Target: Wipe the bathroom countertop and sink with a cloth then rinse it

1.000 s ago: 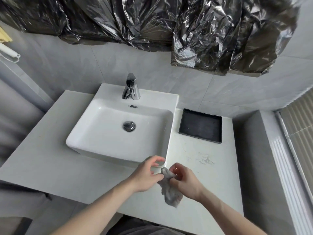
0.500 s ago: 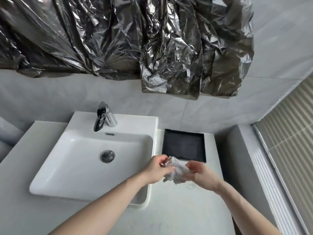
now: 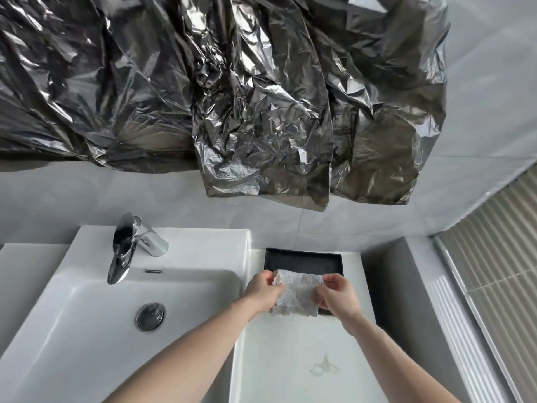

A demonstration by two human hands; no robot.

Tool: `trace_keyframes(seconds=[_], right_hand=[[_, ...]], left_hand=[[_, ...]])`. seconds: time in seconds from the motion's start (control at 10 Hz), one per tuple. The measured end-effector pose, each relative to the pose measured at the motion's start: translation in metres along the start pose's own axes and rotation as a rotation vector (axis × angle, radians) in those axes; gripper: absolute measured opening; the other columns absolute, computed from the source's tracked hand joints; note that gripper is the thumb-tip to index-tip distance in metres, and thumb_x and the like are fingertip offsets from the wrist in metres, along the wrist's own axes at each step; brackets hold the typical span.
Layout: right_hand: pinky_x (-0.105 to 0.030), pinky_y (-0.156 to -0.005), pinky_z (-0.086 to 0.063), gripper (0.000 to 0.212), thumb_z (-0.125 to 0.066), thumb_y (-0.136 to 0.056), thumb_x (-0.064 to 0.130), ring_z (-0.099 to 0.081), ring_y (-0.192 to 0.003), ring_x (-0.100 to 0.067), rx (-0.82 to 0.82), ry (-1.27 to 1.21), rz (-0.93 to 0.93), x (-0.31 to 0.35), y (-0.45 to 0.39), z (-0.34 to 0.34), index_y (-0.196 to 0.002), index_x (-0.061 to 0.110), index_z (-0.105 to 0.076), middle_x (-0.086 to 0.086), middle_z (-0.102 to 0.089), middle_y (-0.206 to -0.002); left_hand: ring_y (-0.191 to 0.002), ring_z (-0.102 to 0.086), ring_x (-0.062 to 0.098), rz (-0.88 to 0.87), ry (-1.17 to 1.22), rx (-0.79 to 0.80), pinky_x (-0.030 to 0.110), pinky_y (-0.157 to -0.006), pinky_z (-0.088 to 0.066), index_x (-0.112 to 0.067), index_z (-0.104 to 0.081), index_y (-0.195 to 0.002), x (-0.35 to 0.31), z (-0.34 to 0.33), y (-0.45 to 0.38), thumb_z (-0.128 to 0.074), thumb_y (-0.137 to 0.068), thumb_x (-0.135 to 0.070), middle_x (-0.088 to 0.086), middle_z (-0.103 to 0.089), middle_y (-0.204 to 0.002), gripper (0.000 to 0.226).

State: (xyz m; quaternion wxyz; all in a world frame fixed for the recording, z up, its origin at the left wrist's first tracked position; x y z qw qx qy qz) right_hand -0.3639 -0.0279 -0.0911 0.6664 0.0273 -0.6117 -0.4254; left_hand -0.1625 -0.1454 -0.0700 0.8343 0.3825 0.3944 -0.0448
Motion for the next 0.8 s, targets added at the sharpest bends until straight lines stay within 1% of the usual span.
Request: trace_keyframes(seconds=[0.1,0.2,0.3,0.4,0.5,0.6,0.7,0.8], right_hand=[[-0.039,-0.082,-0.062,0.022,-0.066,-0.085,0.017,-0.075,-0.091,-0.017,-0.077,0.143,0.093,0.019,-0.028,0.003,-0.107,0.023,-0.066,0.003,-0.078,-0.094],[-0.022,-0.072,-0.051,0.040,-0.065,-0.090,0.022,-0.070,-0.092,-0.011,-0.099,0.332,0.142,0.023,-0.039,-0.001,-0.130,0.024,-0.058,0.005,-0.075,-0.108],[-0.032,-0.098,-0.051,0.048,-0.063,-0.093,0.023,-0.063,-0.116,-0.023,-0.084,0.615,0.226,0.013,-0.040,-0.015,-0.140,0.018,-0.056,-0.002,-0.061,-0.135],[-0.031,-0.111,-0.042,0.049,-0.054,-0.090,0.010,-0.052,-0.133,-0.025,0.027,0.807,0.243,-0.013,-0.031,-0.036,-0.137,0.023,-0.062,0.001,-0.050,-0.152],[-0.038,-0.117,-0.038,0.062,-0.050,-0.092,0.011,-0.034,-0.148,-0.023,0.128,0.970,0.208,-0.035,-0.017,-0.047,-0.151,0.032,-0.047,0.010,-0.025,-0.168],[-0.042,-0.122,-0.031,0.068,-0.048,-0.094,0.013,-0.020,-0.155,-0.020,0.185,1.055,0.206,-0.033,-0.008,-0.052,-0.159,0.031,-0.033,0.011,-0.008,-0.172],[-0.042,-0.124,-0.027,0.069,-0.047,-0.094,0.014,-0.016,-0.157,-0.022,0.192,1.045,0.210,-0.024,-0.002,-0.052,-0.160,0.029,-0.031,0.009,-0.006,-0.172],[-0.040,-0.121,-0.033,0.066,-0.048,-0.094,0.016,-0.024,-0.154,-0.023,0.188,0.989,0.211,-0.017,0.008,-0.054,-0.157,0.030,-0.036,0.010,-0.009,-0.172]], left_hand=[[-0.094,-0.066,0.019,-0.038,-0.071,-0.063,0.031,-0.086,-0.051,-0.020,-0.063,-0.121,-0.016,0.005,-0.025,-0.066,-0.093,-0.032,-0.002,-0.071,-0.107,0.031],[-0.128,-0.057,0.022,-0.067,-0.302,-0.020,0.025,-0.101,-0.041,-0.019,-0.038,-0.153,-0.013,-0.004,-0.040,-0.061,-0.095,-0.033,0.001,-0.051,-0.149,0.064],[-0.138,-0.046,0.024,-0.173,-0.632,0.102,0.037,-0.112,-0.042,-0.020,-0.038,-0.153,-0.003,-0.028,-0.042,-0.059,-0.094,-0.021,-0.002,-0.037,-0.156,0.063],[-0.146,-0.033,0.026,-0.213,-0.830,0.278,0.043,-0.115,-0.040,-0.022,-0.031,-0.157,0.008,-0.057,-0.034,-0.051,-0.090,-0.005,-0.007,-0.020,-0.165,0.072],[-0.154,-0.019,0.029,-0.204,-1.022,0.391,0.042,-0.122,-0.031,-0.022,-0.013,-0.165,0.022,-0.074,-0.026,-0.044,-0.088,0.003,-0.007,-0.003,-0.172,0.086],[-0.154,-0.019,0.029,-0.188,-1.117,0.403,0.041,-0.122,-0.031,-0.022,-0.010,-0.165,0.023,-0.072,-0.019,-0.043,-0.089,0.003,-0.008,0.004,-0.173,0.087],[-0.152,-0.024,0.028,-0.237,-1.048,0.357,0.038,-0.123,-0.029,-0.022,-0.016,-0.165,0.017,-0.065,-0.012,-0.043,-0.089,0.001,-0.007,-0.005,-0.173,0.084],[-0.153,-0.026,0.018,-0.263,-0.872,0.261,0.037,-0.121,-0.032,-0.027,-0.029,-0.160,0.011,-0.046,-0.001,-0.046,-0.087,-0.003,-0.013,-0.017,-0.169,0.079]])
Point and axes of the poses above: each hand's wrist, its own y-axis away from the middle knuckle, its own z-axis out of the back of the hand, x = y × z, the point moved 10 cm from there along -y, towards the middle knuckle
